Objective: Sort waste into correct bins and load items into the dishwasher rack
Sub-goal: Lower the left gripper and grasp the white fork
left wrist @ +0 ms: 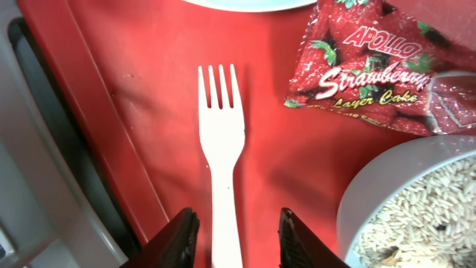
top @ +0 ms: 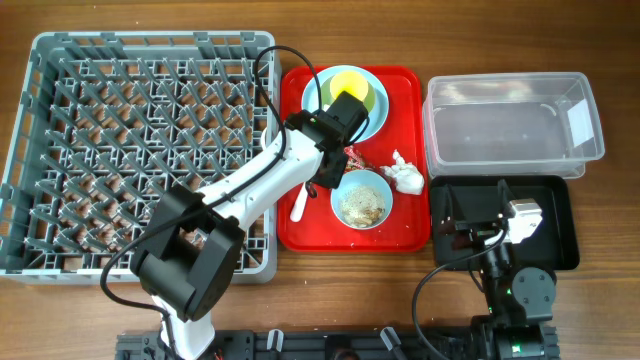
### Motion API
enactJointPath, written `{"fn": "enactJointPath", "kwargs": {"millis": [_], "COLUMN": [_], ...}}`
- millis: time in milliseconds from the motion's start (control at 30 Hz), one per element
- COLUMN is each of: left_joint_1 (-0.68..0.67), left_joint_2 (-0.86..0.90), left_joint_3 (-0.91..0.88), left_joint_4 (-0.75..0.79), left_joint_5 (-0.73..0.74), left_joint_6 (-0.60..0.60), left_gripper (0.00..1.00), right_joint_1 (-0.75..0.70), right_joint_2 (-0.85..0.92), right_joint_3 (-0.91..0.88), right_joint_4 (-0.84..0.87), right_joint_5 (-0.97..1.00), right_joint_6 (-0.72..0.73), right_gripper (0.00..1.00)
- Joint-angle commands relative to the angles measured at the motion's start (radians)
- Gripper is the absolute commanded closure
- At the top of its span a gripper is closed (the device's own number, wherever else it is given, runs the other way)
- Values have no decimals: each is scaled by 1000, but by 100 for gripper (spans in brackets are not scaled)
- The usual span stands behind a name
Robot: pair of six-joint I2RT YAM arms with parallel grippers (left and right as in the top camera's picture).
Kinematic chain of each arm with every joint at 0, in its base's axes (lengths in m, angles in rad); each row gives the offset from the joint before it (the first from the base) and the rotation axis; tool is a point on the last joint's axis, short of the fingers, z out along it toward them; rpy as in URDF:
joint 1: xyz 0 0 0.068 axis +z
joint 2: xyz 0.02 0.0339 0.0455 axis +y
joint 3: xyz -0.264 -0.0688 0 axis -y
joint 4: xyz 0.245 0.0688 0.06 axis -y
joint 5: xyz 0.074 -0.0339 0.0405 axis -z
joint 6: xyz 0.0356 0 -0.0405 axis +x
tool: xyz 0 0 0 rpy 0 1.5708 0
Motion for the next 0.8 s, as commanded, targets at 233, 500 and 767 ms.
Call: {"fn": "enactJointPath", "kwargs": {"millis": [233,500,767], "left_joint_1": [45,76,76], "left_joint_2": [-10,-10,-10], "left_joint_3": [-141,-239,-314], "left_joint_4": [144,259,323], "left_joint_5": [12,91,143], "left_joint_6": [14,-14,-21], "left_gripper": [67,68,76], "right_joint_1": [2,2,2], "right_joint_2": [-6,-6,-6], "right_joint_3": [-1,-1,-1], "right_joint_4": [3,3,3], "right_joint_5": [10,10,10], "right_joint_6": [0,0,0], "right_gripper": [0,0,0]}}
